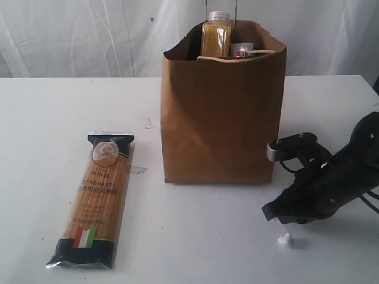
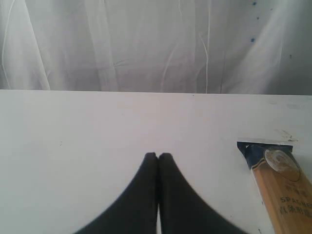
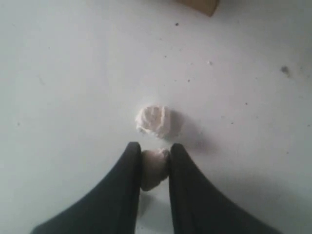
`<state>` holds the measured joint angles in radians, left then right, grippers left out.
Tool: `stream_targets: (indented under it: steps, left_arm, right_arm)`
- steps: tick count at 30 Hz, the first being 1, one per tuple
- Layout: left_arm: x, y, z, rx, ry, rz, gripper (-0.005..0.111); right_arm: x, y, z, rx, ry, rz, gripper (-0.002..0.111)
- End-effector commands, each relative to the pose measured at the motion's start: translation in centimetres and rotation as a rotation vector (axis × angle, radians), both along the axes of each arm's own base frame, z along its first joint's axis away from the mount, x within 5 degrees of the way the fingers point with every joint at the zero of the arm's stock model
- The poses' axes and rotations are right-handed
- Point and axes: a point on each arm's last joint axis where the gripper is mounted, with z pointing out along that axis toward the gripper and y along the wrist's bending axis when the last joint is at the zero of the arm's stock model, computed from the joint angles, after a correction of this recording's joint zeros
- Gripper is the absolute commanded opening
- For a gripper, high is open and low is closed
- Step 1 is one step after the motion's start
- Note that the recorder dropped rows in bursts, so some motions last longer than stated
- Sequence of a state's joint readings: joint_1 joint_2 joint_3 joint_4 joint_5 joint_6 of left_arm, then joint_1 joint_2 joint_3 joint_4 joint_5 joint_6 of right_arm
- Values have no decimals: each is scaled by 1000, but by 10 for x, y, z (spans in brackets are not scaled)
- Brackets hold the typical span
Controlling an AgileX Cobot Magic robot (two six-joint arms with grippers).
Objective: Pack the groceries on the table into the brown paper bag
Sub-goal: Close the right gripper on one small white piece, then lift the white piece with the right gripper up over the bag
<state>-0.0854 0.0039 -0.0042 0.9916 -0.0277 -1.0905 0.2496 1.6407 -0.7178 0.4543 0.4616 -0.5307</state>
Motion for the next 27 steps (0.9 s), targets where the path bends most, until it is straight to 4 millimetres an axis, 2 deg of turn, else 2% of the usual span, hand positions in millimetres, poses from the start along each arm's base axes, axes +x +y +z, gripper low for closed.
stream_targets:
  steps: [1,5,8,13,19,23,27]
  left_arm:
    - [0,-1,-1,10,-3,-10,1]
    - [0,-1,-1,10,-3,-10,1]
    - [0,-1,-1,10,-3,-10,1]
    - [0,-1,-1,10,-3,-10,1]
    - [0,-1,-1,10,-3,-10,1]
    - [0,-1,-1,10,-3,-10,1]
    - [0,-1,-1,10,-3,-10,1]
  right_arm:
    - [0,4,9,63,1,-56,0]
    - [-11,11,16,167,107,-92,0]
    - [-26,15,27,214,187,0,0]
    - [-46,14,58,286,101,19,0]
    - [-84,13,121,443,-71,67,0]
    - [-113,14,170,656,-243,57,0]
    - [-132,12,216,845,-413,38,0]
